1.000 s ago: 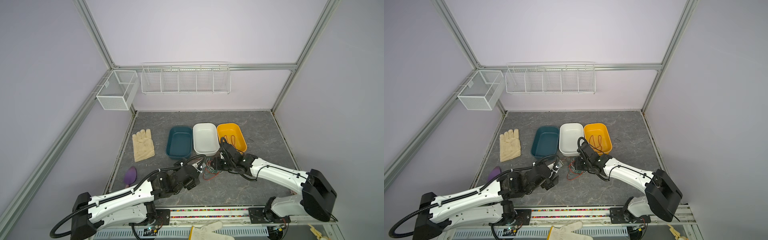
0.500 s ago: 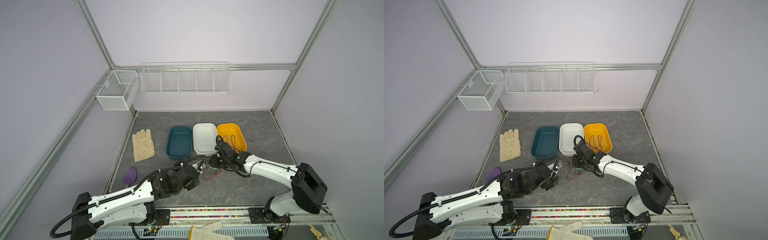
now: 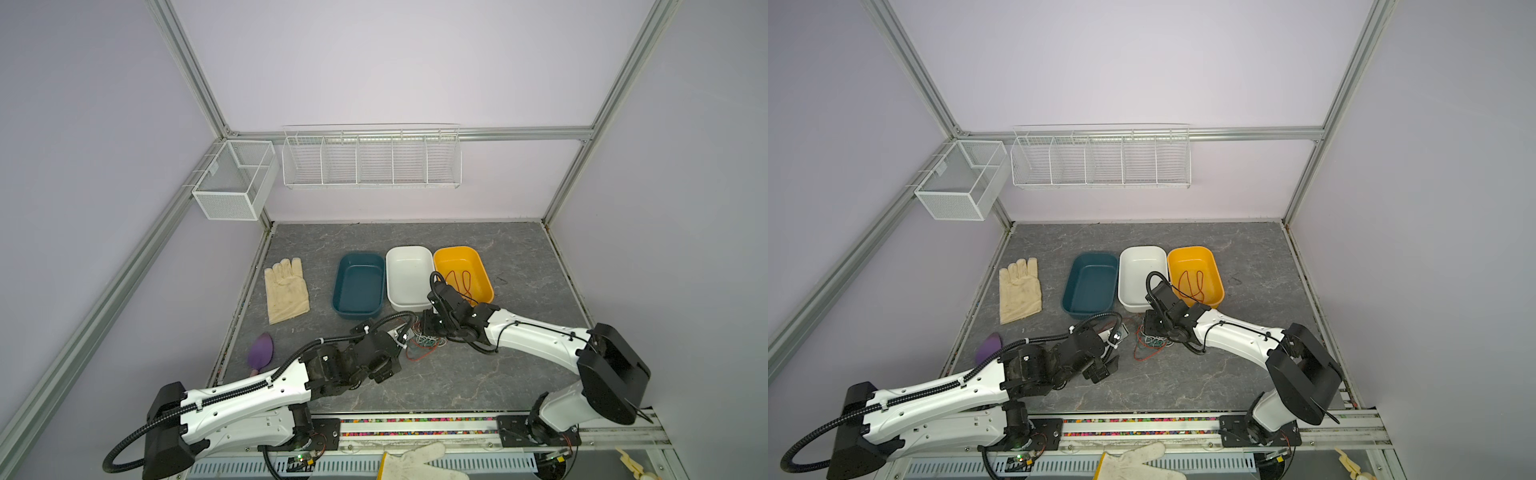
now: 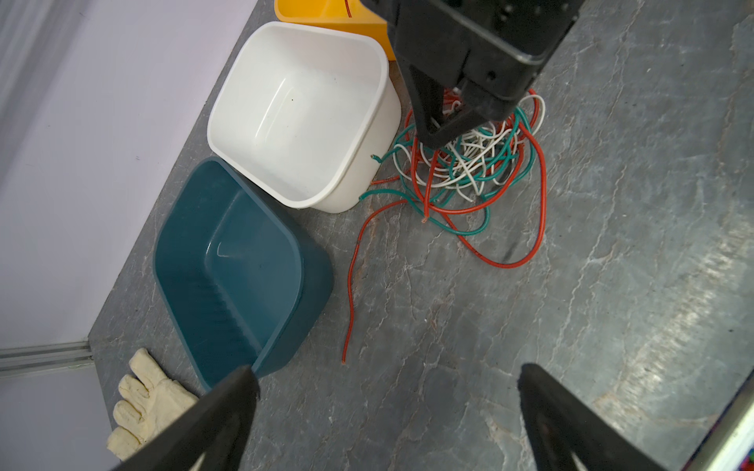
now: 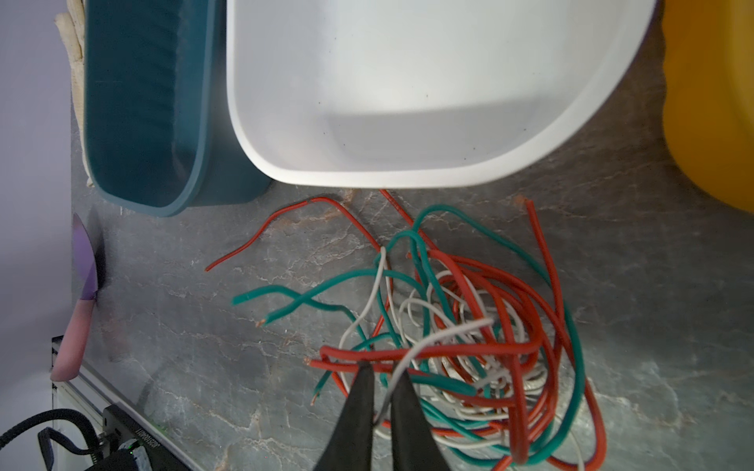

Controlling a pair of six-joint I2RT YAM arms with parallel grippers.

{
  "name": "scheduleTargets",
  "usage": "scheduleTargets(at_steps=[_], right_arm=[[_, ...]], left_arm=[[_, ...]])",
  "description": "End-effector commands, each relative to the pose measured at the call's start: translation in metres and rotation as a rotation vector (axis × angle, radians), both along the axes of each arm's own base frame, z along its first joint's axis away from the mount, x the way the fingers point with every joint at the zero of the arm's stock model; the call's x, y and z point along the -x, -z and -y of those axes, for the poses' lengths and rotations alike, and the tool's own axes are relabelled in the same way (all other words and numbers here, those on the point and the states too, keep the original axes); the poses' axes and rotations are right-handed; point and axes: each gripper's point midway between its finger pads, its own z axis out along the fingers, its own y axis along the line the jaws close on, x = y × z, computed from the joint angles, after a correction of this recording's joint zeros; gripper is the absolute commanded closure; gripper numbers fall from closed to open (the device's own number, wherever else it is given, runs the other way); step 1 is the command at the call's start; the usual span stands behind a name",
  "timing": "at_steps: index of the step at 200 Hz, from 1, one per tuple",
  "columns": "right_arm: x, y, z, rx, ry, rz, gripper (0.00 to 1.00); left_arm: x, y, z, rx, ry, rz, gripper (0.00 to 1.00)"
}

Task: Untangle the cables
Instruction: 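Grasp a white wire in the pile with the right gripper and lift it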

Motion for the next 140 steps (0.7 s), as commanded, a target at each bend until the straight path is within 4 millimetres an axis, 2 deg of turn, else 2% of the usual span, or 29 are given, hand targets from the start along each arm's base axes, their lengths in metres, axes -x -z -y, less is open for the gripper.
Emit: scheduleTargets(at_steps=[1, 52, 140], right_arm=[[0.001, -0.011, 0.001, -0.020, 0.007, 0.033, 0.92], [0.009, -0.035, 0.004, -0.051, -0.023, 0.087, 0.93], [0.038, -0.131, 0.001, -0.133, -0.151, 0.265, 0.93]], left_arm=[[0.003, 0.007, -0.002, -0.023, 0.015, -0.009, 0.01], [0.003, 0.008, -0.001, -0.027, 0.016, -0.009, 0.01], [0.002, 0.010, -0.002, -0.045, 0.012, -0.007, 0.01]])
